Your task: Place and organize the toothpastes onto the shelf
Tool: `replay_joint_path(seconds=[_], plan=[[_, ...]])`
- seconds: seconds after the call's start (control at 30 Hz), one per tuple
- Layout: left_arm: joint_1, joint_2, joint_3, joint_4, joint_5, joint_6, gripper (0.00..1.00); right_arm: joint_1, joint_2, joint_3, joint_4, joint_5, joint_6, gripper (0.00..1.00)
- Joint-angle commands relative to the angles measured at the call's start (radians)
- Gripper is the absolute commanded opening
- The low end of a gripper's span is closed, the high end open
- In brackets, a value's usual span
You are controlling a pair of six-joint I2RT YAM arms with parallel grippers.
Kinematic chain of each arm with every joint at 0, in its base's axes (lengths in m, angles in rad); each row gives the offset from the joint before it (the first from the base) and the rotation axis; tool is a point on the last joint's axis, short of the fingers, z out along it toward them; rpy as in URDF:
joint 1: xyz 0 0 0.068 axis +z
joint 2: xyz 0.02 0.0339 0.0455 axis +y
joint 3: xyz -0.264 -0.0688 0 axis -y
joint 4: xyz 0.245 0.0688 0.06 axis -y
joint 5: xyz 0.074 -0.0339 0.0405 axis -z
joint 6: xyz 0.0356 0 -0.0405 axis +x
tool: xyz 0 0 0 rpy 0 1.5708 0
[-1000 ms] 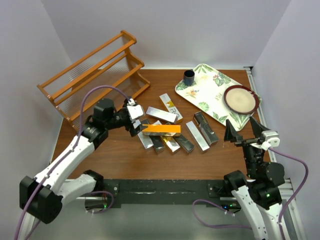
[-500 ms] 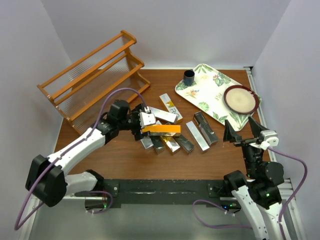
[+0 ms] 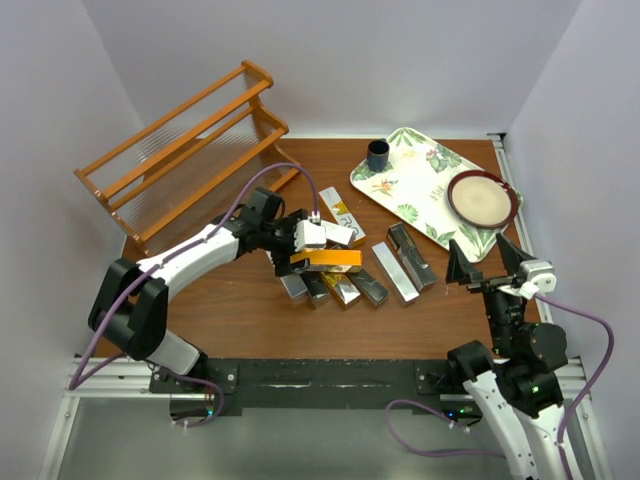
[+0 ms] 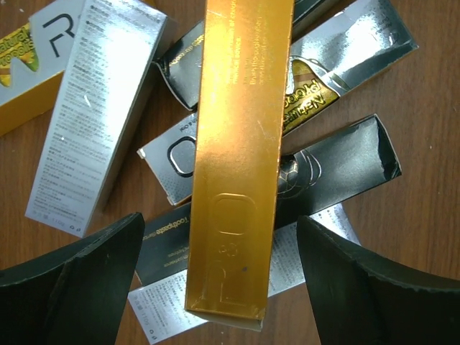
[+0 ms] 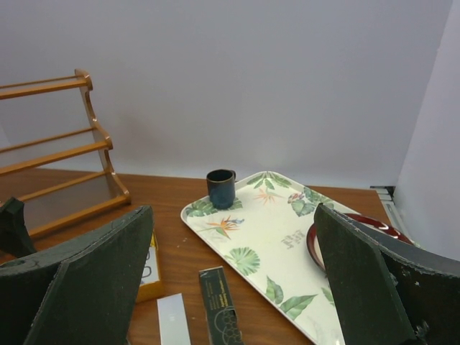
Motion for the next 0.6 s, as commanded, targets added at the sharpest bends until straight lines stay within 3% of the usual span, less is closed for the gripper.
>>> replay_joint_path(seconds=[0.0, 0.43, 0.57], plan=[[-0.024, 0.015, 0.032, -0.03, 0.009, 0.037, 0.91, 0.003, -0.028, -0.007, 0.024, 0.027, -0.011, 0.99], [-0.052, 0.034, 0.01, 0.009, -0.048, 0.02, 0.72, 0.004, -0.03, -0.006, 0.022, 0.031, -0.011, 0.99], [-0.062, 0.026, 0.003, 0.023, -0.077, -0.005, 0.58, 0.004, -0.03, -0.006, 0.021, 0.031, -0.011, 0.98]])
